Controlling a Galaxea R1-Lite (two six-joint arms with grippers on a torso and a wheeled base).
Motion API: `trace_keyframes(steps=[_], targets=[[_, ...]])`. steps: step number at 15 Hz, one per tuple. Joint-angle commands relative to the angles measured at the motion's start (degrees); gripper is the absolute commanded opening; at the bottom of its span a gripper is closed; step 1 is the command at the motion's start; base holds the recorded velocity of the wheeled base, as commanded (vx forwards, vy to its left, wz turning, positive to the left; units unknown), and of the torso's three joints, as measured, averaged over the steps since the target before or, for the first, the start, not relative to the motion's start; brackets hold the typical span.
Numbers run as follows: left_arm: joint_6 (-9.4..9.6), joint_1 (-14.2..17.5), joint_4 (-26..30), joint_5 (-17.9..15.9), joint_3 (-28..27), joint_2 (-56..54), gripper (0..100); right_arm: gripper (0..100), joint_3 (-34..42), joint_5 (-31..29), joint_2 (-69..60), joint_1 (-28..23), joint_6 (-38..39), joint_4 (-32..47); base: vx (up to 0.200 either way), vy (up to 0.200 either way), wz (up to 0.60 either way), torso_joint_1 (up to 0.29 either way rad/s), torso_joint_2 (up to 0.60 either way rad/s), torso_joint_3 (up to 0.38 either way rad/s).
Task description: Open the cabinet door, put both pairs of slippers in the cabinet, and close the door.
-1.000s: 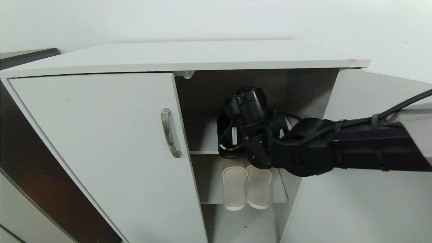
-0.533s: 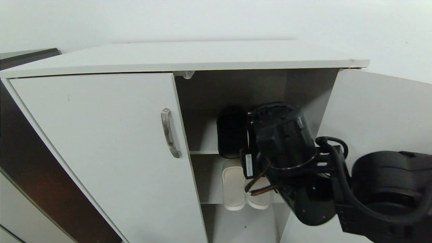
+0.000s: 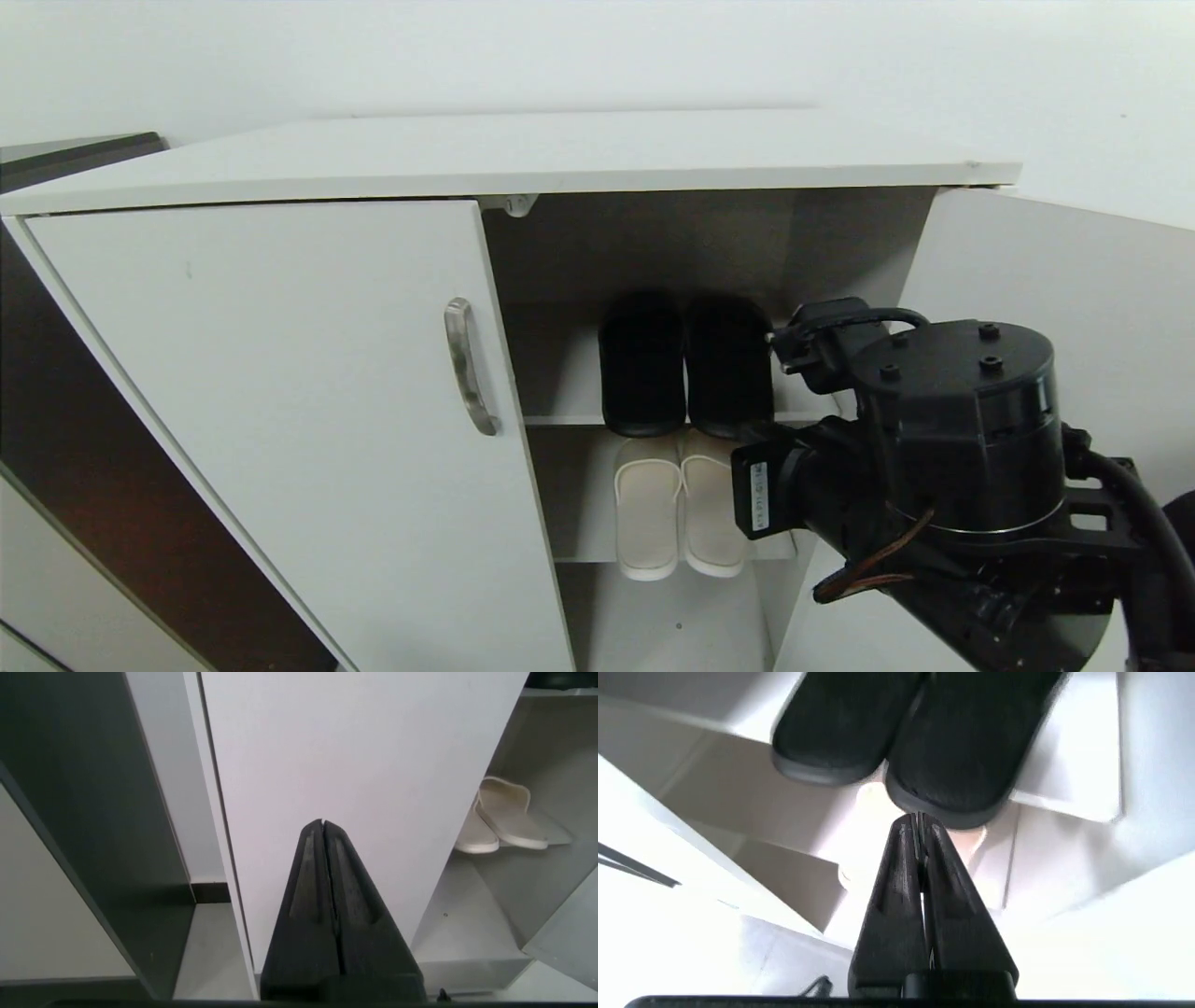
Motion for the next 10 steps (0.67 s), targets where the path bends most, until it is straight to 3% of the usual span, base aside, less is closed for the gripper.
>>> trace_keyframes(steps=[1, 10], targets=[[-0.15, 0.0, 0.0, 0.0, 0.0, 0.0, 0, 0, 0.6, -0.1, -0.7, 0.0, 0.0, 0.0, -0.200, 0.000, 0.00, 0.017, 0.00, -0.002], [-0.33, 0.0, 0.0, 0.0, 0.0, 0.0, 0, 0, 1.2, 0.1, -0.4, 0.1, 0.0, 0.0, -0.200, 0.000, 0.00, 0.001, 0.00, 0.003]])
